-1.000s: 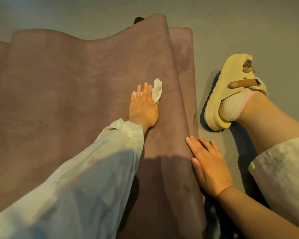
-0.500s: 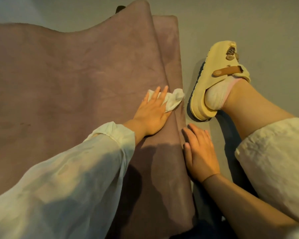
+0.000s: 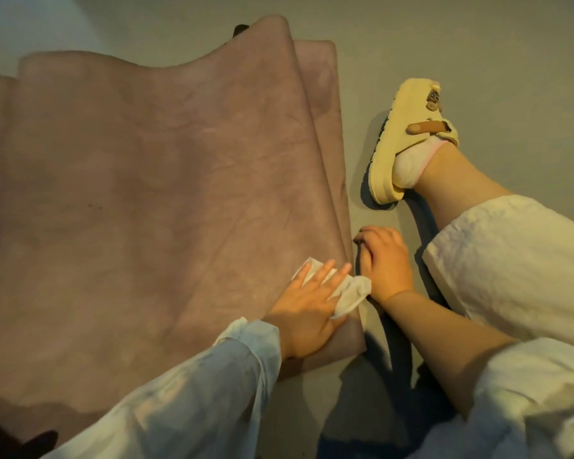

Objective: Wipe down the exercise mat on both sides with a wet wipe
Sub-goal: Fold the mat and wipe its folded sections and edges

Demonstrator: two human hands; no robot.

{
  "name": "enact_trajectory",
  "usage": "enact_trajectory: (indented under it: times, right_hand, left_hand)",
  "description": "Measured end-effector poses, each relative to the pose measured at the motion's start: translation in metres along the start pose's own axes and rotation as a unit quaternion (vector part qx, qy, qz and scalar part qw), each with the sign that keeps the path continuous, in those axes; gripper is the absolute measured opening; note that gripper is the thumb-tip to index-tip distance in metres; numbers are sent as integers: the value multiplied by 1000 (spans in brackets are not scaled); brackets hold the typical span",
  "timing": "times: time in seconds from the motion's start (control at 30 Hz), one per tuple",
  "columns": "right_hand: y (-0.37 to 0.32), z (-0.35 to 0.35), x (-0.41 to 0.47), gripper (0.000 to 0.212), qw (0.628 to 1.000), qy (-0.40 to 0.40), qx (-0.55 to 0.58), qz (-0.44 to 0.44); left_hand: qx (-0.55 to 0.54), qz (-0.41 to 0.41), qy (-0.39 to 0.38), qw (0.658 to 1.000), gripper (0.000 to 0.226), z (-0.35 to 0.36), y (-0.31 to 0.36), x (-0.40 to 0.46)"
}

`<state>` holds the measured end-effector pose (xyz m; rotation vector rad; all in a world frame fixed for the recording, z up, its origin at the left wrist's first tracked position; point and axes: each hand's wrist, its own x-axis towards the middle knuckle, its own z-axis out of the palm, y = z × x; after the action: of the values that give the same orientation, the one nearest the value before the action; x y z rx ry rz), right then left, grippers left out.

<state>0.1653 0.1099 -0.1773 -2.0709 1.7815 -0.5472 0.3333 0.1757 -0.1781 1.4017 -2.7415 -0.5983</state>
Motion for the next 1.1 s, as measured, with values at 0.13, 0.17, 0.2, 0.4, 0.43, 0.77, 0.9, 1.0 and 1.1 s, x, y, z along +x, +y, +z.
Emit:
enact_trajectory:
  times: [0.13,0.17,0.2,0.4,0.43,0.77,0.9,1.0,1.1]
  right_hand:
    - [-9,-14,-12,26,995,-85,-18,-40]
    - [-13,-17,-15,29,993,-105,-18,-50]
    - [-17,-19,-18,33,991,-121,-17,-60]
    - [-31,-25,-41,50,981,-181,-40,-62]
    - [-32,-25,-46,51,979,-192,-43,-57]
    - [-76,-39,-86,92,959,-240,-94,-121]
    - [-120,-44,-78,105,949,-205,-188,-147]
    - [-164,-40,-73,93,977,-170,-108,-64]
    - [-213,-25,-74,86,983,-171,-13,-71]
  left_hand:
    - [47,25,-17,998,78,10,2,-17]
    - [57,28,-26,998,86,11,2,-21]
    - [63,27,-36,997,93,13,3,-25]
    - [86,-31,-57,994,68,2,14,-58]
    - [77,-50,-60,994,67,1,19,-62]
    - [-116,-270,11,956,74,-35,33,-93]
    - [-214,-284,173,919,62,-70,26,-118]
    - [-214,-267,269,900,44,-96,12,-139]
    - [-134,-277,353,884,18,-115,-5,-171]
